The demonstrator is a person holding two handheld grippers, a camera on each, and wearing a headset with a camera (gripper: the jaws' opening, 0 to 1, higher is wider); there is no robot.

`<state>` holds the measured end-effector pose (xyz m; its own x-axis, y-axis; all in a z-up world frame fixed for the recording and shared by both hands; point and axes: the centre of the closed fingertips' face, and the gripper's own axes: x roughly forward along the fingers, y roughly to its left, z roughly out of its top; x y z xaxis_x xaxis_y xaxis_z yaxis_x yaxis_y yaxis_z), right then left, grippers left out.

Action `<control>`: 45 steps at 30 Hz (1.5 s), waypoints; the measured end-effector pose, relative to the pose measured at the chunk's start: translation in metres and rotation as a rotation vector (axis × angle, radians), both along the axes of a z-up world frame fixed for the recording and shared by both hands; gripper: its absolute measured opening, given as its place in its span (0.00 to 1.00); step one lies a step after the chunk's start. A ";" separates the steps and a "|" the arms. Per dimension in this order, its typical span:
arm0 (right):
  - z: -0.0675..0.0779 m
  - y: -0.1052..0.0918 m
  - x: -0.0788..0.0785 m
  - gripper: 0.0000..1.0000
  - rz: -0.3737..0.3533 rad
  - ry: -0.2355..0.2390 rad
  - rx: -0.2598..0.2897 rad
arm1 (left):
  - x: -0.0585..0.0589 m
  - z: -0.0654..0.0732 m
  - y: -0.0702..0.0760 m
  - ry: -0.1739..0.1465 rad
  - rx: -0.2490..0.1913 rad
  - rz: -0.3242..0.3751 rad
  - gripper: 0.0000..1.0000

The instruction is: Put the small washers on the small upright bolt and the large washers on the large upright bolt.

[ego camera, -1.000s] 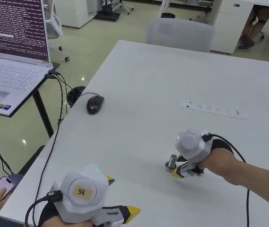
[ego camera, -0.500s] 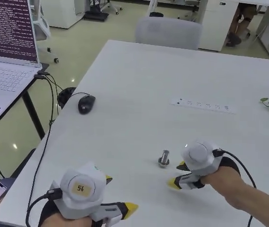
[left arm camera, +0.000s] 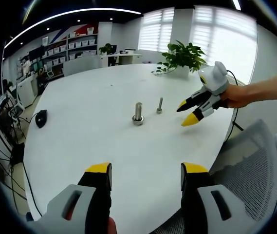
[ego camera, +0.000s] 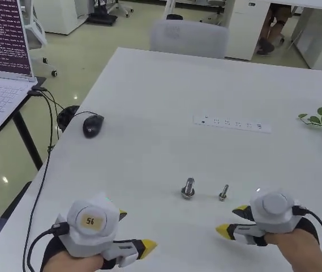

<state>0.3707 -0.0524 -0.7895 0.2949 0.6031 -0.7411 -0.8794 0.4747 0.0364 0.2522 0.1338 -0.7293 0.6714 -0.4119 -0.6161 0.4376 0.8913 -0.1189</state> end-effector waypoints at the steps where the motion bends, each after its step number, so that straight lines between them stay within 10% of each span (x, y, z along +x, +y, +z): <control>1: 0.000 -0.004 0.000 0.46 -0.010 -0.001 0.003 | 0.001 0.000 0.001 0.000 0.001 0.000 0.57; 45: -0.003 -0.049 -0.032 0.62 -0.235 0.060 0.131 | 0.010 0.004 0.000 -0.023 -0.004 -0.014 0.57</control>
